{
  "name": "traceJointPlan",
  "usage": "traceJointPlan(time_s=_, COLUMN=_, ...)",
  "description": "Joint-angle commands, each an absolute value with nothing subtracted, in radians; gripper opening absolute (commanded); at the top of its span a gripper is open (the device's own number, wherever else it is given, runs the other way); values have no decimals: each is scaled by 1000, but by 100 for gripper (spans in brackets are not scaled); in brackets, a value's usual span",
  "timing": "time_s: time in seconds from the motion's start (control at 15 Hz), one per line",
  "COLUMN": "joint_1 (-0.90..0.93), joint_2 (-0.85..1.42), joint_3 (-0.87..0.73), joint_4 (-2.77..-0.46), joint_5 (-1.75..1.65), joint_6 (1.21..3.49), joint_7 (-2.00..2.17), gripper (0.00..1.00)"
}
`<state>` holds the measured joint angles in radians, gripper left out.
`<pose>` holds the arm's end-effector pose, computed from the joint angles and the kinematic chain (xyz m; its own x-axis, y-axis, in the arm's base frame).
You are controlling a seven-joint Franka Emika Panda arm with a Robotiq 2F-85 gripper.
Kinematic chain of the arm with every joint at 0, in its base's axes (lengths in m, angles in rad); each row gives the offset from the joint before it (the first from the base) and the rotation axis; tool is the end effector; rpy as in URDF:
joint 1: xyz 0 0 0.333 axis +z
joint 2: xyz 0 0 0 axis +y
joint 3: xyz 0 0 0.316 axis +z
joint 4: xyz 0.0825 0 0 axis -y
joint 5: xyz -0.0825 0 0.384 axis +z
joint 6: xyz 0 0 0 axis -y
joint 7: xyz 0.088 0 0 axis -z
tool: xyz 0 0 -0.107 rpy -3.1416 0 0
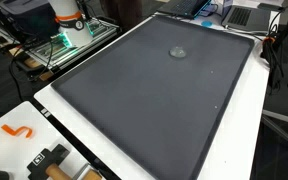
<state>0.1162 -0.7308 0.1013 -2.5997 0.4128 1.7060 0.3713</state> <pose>0.2992 0.1063 0.4735 0.9336 -0.2286 -0.2761 -0.2965 -0.9253 -0.2364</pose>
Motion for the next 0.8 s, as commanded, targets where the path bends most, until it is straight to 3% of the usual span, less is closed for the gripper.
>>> traceJointPlan(time_s=0.0, joint_1=88, joint_2=-732, joint_3=123, joint_4=-2597, joint_5=425, joint_6=1698, joint_7=358, gripper=100)
traceJointPlan(time_s=0.13, joint_1=85, joint_2=-731, joint_3=122, joint_4=-2599, joint_5=426, joint_6=1697, joint_7=360, gripper=100)
traceJointPlan(time_s=0.2, joint_1=82, joint_2=-733, joint_3=123, joint_4=-2599, joint_5=428, joint_6=1698, joint_7=358, gripper=75)
traceJointPlan(time_s=0.33, joint_1=80, joint_2=-732, joint_3=124, joint_4=-2598, joint_5=429, joint_6=1700, joint_7=351, gripper=68)
traceJointPlan(time_s=0.73, joint_1=81, joint_2=-722, joint_3=126, joint_4=-2592, joint_5=427, joint_6=1697, joint_7=336, gripper=19)
